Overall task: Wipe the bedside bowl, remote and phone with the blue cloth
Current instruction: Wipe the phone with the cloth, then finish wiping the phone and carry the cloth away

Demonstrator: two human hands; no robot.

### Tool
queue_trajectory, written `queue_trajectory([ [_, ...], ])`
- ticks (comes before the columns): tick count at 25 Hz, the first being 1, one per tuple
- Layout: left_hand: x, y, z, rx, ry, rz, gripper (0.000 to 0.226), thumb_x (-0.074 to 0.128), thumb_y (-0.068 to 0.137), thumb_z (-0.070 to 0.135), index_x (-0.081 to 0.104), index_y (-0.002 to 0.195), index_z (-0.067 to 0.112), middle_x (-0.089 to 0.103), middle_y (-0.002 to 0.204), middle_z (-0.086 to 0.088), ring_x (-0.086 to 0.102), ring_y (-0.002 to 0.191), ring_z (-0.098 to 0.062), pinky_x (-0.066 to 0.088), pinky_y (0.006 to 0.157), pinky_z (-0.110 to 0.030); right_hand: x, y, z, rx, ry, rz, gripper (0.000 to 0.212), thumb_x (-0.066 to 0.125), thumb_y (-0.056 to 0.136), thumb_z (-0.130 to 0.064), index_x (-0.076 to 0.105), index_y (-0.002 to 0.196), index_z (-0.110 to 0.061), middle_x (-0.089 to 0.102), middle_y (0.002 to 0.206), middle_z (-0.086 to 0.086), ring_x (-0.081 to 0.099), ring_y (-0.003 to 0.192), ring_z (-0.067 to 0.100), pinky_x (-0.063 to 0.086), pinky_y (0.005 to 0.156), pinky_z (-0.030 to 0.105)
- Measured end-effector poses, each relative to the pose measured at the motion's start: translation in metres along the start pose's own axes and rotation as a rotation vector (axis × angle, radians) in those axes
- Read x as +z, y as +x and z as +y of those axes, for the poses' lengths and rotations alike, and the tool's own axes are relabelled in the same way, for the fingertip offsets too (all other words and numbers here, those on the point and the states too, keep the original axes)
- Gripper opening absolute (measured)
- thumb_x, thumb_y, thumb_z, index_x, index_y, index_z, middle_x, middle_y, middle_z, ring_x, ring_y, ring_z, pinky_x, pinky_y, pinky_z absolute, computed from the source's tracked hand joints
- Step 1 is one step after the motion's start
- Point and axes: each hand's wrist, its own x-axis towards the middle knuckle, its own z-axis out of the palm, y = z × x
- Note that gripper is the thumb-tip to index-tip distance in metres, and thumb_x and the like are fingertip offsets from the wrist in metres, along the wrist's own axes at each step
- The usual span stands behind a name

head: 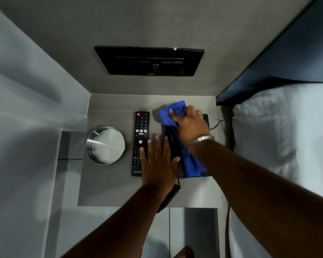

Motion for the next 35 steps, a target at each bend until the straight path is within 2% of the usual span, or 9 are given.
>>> queue_trajectory([
  [3, -0.009, 0.004, 0.003, -0.035, 0.021, -0.051, 0.07, 0.006, 0.095, 0.055, 0.0, 0.155, 0.02, 0.003, 0.164, -0.015, -0.001, 0.15, -0.035, -0.007, 0.117, -0.052, -0.023, 0.032, 0.009, 0.123, 0.153, -0.077, 0.039, 0.05, 0.094, -0.026, 0.048, 0.133, -0.03, 0.044, 0.128, 0.017, 0.047, 0.111, 0.041, 0.044, 0.093, 0.043],
  [7, -0.05, 0.005, 0.01, -0.103, 0.01, -0.112, 0.073, 0.027, 0.098, 0.054, 0.003, 0.155, 0.016, 0.007, 0.164, -0.015, 0.005, 0.15, -0.034, 0.002, 0.12, -0.051, -0.084, -0.035, 0.041, 0.194, 0.897, 0.065, 0.026, 0.06, 0.091, -0.011, 0.051, 0.115, -0.011, 0.058, 0.108, 0.008, 0.058, 0.097, 0.024, 0.041, 0.084, 0.026],
  [11, -0.18, 0.026, 0.06, -0.024, -0.801, 0.105, 0.06, 0.05, 0.094, 0.049, 0.044, 0.143, 0.014, 0.056, 0.14, -0.006, 0.051, 0.128, -0.015, 0.038, 0.11, -0.034, -0.179, -0.123, 0.055, 0.305, 1.597, -0.084, 0.024, 0.06, 0.091, -0.016, 0.054, 0.111, -0.004, 0.065, 0.096, 0.011, 0.064, 0.087, 0.02, 0.055, 0.075, 0.033],
  [14, -0.282, 0.021, 0.119, 0.333, -1.173, -0.266, 0.028, 0.056, 0.086, 0.05, 0.068, 0.101, 0.031, 0.071, 0.093, 0.017, 0.062, 0.086, 0.008, 0.049, 0.076, -0.01, -0.242, -0.163, 0.048, 0.329, 1.905, -0.155, 0.035, 0.068, 0.08, -0.024, 0.062, 0.11, -0.007, 0.072, 0.097, 0.012, 0.07, 0.089, 0.023, 0.057, 0.075, 0.032],
  [16, -0.317, 0.007, 0.146, 0.401, -1.144, -0.419, 0.015, 0.064, 0.083, 0.038, 0.066, 0.078, 0.024, 0.067, 0.073, 0.009, 0.06, 0.069, -0.005, 0.05, 0.063, -0.02, -0.263, -0.186, 0.039, 0.382, 2.022, -0.186, 0.057, 0.079, 0.069, -0.034, 0.063, 0.115, -0.006, 0.071, 0.106, 0.016, 0.068, 0.096, 0.026, 0.055, 0.083, 0.036],
  [19, -0.351, -0.011, 0.165, 0.311, -0.986, -0.348, 0.023, 0.069, 0.076, 0.035, 0.056, 0.073, 0.015, 0.054, 0.065, -0.004, 0.049, 0.06, -0.014, 0.041, 0.057, -0.03, -0.271, -0.213, 0.033, 0.552, 2.04, -0.288, 0.094, 0.081, 0.051, -0.061, 0.059, 0.124, -0.006, 0.064, 0.124, 0.016, 0.06, 0.114, 0.029, 0.047, 0.098, 0.042],
  [22, -0.387, -0.024, 0.183, 0.319, -0.756, -0.289, 0.025, 0.07, 0.082, 0.027, 0.051, 0.068, 0.017, 0.052, 0.055, 0.003, 0.047, 0.048, -0.012, 0.04, 0.044, -0.022, -0.268, -0.227, 0.036, 0.631, 2.009, -0.311, 0.096, 0.052, 0.061, -0.08, 0.055, 0.129, -0.013, 0.058, 0.132, 0.016, 0.052, 0.123, 0.038, 0.034, 0.107, 0.055],
  [29, -0.392, -0.02, 0.217, -0.018, -1.164, -0.505, 0.007, 0.056, 0.095, 0.011, 0.062, 0.098, 0.009, 0.071, 0.08, -0.006, 0.069, 0.061, -0.011, 0.055, 0.051, -0.024, -0.274, -0.255, 0.092, 0.48, 1.972, -0.064, 0.058, 0.087, 0.056, -0.032, 0.067, 0.104, -0.005, 0.073, 0.097, 0.014, 0.07, 0.085, 0.027, 0.058, 0.075, 0.038],
  [35, -0.268, -0.058, 0.299, -0.184, -1.357, -0.611, 0.008, 0.054, 0.096, 0.004, 0.061, 0.094, 0.008, 0.071, 0.092, -0.012, 0.071, 0.074, -0.018, 0.06, 0.063, -0.034, -0.278, -0.309, 0.234, 0.919, 1.457, 0.357, 0.023, 0.077, 0.076, -0.013, 0.064, 0.094, -0.007, 0.068, 0.094, 0.019, 0.068, 0.079, 0.029, 0.058, 0.07, 0.043],
])
